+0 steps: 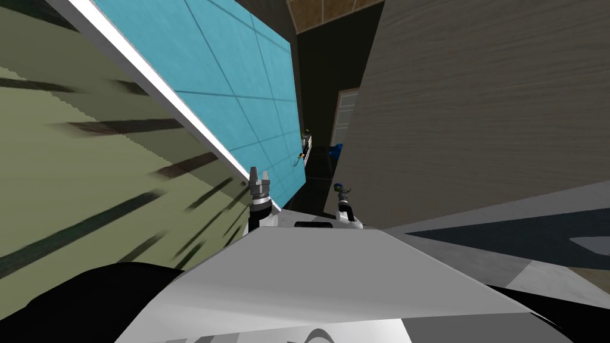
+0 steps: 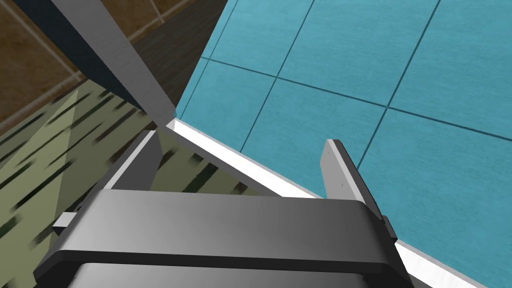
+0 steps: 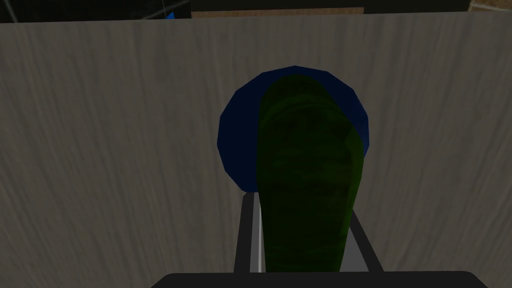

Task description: Push the door open

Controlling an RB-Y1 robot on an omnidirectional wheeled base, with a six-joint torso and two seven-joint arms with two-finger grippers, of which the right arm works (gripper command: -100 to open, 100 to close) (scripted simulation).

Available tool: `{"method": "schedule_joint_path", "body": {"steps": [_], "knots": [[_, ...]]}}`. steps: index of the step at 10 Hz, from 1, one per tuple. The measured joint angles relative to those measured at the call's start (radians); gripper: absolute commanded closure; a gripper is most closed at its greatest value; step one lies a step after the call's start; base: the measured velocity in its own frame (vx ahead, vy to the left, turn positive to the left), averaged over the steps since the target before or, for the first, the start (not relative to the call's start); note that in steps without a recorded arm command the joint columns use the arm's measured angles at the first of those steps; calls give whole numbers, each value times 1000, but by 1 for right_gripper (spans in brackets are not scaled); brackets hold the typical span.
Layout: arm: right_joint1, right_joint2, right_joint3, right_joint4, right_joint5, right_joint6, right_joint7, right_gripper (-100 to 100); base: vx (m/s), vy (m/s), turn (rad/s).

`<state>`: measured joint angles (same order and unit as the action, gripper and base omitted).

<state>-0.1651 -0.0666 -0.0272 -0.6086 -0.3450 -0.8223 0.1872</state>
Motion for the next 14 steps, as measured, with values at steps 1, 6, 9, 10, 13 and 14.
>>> {"method": "schedule_joint_path", "body": {"steps": [1, 6, 9, 10, 13, 14], "knots": [[7, 1, -8, -10, -5, 4, 7, 100, 200, 6, -52], [-10, -3, -48, 12, -29, -20, 27, 100, 158, 17, -61], [-3, -6, -76, -3, -46, -8, 47, 100, 115, 21, -44], [-5, -5, -88, -1, -54, -5, 52, 100, 182, 47, -78], [1, -4, -120, 3, -74, -11, 65, 100, 190, 26, -66], [-15, -7, -133, 25, -82, -17, 70, 100, 208, 32, -79]]}}
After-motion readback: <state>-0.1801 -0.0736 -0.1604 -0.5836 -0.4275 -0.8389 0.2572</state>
